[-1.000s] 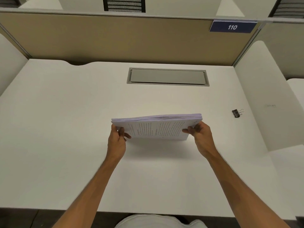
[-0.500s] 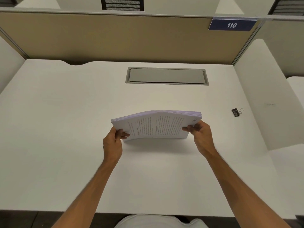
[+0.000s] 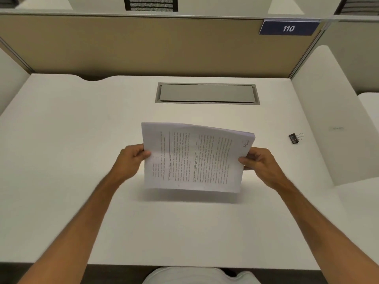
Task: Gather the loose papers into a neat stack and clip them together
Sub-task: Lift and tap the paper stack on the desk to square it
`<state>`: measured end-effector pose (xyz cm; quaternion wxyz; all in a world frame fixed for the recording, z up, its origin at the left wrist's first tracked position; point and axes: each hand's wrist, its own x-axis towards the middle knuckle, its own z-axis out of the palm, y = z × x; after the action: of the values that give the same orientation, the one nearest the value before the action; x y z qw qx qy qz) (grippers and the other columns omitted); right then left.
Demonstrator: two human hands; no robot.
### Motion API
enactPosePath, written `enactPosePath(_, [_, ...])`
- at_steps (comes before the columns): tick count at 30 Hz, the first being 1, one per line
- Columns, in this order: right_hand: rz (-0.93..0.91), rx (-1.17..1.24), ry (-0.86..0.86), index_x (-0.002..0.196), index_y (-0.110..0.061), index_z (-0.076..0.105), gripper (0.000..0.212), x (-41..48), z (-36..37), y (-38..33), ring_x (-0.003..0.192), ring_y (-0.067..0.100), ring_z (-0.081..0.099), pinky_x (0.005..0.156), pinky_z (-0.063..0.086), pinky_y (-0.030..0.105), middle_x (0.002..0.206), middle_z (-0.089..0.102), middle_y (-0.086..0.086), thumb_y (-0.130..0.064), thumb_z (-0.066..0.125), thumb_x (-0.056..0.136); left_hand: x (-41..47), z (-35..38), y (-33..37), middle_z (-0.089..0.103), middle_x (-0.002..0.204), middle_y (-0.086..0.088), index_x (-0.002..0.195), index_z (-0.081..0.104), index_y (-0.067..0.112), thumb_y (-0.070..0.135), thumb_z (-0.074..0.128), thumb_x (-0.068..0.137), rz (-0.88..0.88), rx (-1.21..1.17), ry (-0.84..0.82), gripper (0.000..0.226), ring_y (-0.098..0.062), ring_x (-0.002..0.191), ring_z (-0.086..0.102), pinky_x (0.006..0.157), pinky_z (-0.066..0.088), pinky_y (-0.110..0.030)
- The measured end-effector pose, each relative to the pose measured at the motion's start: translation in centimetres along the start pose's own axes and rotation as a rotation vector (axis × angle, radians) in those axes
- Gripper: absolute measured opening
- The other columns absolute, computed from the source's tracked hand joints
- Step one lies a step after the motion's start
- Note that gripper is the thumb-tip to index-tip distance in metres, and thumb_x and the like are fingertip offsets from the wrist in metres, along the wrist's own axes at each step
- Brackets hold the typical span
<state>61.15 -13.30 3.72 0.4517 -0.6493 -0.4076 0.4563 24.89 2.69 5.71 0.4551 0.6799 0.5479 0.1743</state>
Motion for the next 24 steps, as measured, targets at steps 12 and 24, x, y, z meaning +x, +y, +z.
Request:
enactPosePath(12, [0.188,0.292,0.116,0.113,-0.006,0.071,0.030,-2.7,-3.1,1.1,0.095,0.032,0.075,0.067,0.061,0.033,0.106,0.078,0.012,0.011,0.057,0.092,-0.5,2.7,2.1,0.076,0.101,-0.011,0.111,0.072,0.004,0.035,0.065,0.092,-0.241,-0.706,-0.006,0.036,-0.023,0.084,0.071,0.073,0.055,-0.032])
enactPosePath(24, [0.277,0.493,0.360,0.117,0.001,0.067,0.028,-8.2,-2.5,4.7,0.091,0.028,0.076,0.069,0.061,0.033,0.110,0.077,0.015,0.009,0.058,0.092,-2.3,12.1,5.0,0.078,0.094,-0.014,0.095,0.071,0.001,0.001,0.075,0.085,-0.411,-0.950,0.286,0.010,-0.022,0.078,0.076,0.075,0.063,-0.031])
